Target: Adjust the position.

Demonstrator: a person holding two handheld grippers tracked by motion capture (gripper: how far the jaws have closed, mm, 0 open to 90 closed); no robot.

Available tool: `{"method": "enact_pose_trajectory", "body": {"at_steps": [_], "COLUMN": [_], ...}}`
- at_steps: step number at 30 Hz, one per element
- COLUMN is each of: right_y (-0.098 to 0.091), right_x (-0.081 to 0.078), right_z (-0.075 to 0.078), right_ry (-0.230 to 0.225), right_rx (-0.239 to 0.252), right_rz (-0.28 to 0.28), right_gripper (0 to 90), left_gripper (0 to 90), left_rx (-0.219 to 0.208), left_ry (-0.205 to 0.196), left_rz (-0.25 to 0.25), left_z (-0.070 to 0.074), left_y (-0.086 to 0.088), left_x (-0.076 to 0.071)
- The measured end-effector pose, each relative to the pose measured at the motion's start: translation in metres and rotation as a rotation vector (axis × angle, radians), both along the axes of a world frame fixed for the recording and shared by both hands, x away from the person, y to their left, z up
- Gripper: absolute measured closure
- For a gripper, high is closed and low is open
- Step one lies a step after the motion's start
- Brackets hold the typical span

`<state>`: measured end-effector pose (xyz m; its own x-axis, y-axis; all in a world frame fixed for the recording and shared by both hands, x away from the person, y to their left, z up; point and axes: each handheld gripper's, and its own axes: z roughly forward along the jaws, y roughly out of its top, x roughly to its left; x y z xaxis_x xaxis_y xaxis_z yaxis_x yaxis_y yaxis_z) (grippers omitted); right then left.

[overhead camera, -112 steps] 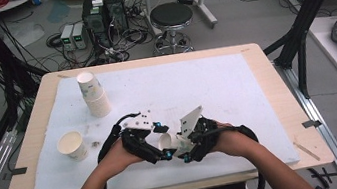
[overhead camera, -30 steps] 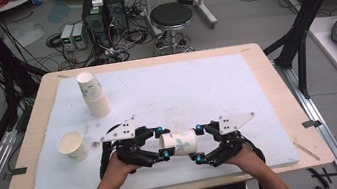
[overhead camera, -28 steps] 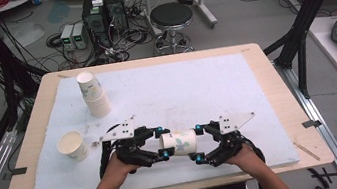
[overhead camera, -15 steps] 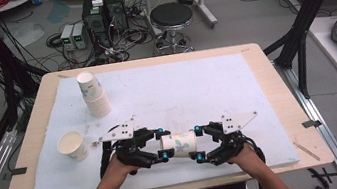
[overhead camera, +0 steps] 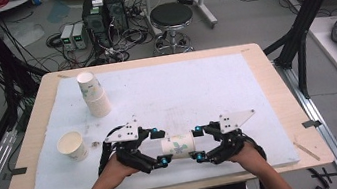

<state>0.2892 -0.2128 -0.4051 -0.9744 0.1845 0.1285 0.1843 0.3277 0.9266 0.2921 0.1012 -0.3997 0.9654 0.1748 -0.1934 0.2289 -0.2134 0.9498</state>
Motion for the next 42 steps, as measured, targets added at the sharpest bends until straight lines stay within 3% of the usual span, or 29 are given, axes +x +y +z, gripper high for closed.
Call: {"method": "enact_pose_trajectory", "body": {"at_steps": [5,11,22,26,35,42], "right_y": [0.006,0.016,0.033,0.039,0.045,0.052], "right_x": [0.005,0.008,0.012,0.013,0.014,0.013], "right_z": [0.004,0.015,0.031,0.034,0.039,0.043], "right_ry": [-0.015,-0.039,-0.089,-0.100,-0.122,-0.146], "right_rx": [-0.093,-0.192,-0.358,-0.407,-0.482,-0.547], "right_rz": [-0.015,0.005,0.046,0.063,0.079,0.093], "right_gripper": [31.2,31.1,31.1,31.1,31.0,31.0], "left_gripper": [16.1,16.6,17.5,17.7,18.3,19.7], "left_rx": [0.110,0.169,0.262,0.278,0.314,0.367], "left_ry": [-0.042,-0.059,-0.090,-0.094,-0.100,-0.111], "left_rz": [0.014,0.009,-0.014,-0.018,-0.025,-0.038], "left_z": [0.005,0.006,0.006,0.006,0.006,0.007], "left_y": [0.000,-0.001,-0.008,-0.010,-0.014,-0.020], "left_x": [-0.001,-0.001,-0.001,-0.001,0.000,0.002]}}
